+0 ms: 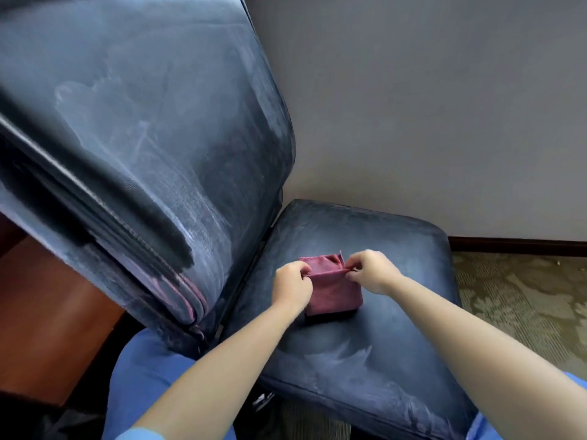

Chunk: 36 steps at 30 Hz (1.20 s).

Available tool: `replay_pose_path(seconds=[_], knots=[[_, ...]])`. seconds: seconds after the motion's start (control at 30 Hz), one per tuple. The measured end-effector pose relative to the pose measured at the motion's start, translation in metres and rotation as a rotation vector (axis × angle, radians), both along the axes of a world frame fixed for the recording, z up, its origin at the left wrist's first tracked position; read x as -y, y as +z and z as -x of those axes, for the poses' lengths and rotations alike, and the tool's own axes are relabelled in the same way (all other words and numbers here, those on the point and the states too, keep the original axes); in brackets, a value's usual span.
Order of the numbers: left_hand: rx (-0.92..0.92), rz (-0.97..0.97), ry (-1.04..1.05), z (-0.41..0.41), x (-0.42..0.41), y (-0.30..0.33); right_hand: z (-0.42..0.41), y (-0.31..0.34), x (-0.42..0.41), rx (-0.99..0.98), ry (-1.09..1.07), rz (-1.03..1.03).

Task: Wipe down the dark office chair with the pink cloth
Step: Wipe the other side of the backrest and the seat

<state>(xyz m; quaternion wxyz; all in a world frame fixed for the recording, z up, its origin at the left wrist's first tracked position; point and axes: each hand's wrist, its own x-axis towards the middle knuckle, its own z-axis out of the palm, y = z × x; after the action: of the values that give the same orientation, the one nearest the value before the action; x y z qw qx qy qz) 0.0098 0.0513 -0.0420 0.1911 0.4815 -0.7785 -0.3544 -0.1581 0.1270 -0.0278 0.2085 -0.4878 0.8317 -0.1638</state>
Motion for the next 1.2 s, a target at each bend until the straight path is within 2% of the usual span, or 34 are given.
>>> replay_pose_path(seconds=[0.1,0.23,0.4,0.6,0.7,0.8,0.87,1.07,1.13,1.2], knots=[[0.005,-0.038,0.082,0.019,0.030,-0.007,0.009,-0.012,0.026,-0.105,-0.004,0.058],[0.049,-0.064,0.136,0.038,0.052,-0.026,0.019,-0.029,0.049,-0.123,-0.029,0.053],[0.157,-0.041,0.059,0.046,0.069,-0.044,0.027,-0.051,0.060,-0.094,-0.021,-0.027],[0.228,-0.088,-0.073,0.049,0.072,-0.047,0.026,-0.061,0.060,-0.127,0.036,-0.017],[0.184,-0.058,-0.076,0.042,0.066,-0.041,0.019,-0.051,0.048,-0.185,0.086,0.112],[0.028,0.119,-0.087,0.024,0.050,-0.029,0.009,-0.042,0.023,-0.236,0.120,0.328],[-0.053,0.228,-0.173,0.009,0.032,-0.028,0.003,-0.042,0.003,-0.289,0.180,0.378],[-0.041,0.353,-0.393,-0.021,-0.016,-0.040,-0.005,-0.056,-0.043,-0.394,0.298,0.258],[0.025,0.314,-0.467,-0.024,-0.023,-0.043,-0.006,-0.062,-0.051,-0.429,0.352,0.158],[0.129,0.197,-0.475,-0.028,-0.027,-0.046,-0.010,-0.060,-0.053,-0.471,0.357,0.126]])
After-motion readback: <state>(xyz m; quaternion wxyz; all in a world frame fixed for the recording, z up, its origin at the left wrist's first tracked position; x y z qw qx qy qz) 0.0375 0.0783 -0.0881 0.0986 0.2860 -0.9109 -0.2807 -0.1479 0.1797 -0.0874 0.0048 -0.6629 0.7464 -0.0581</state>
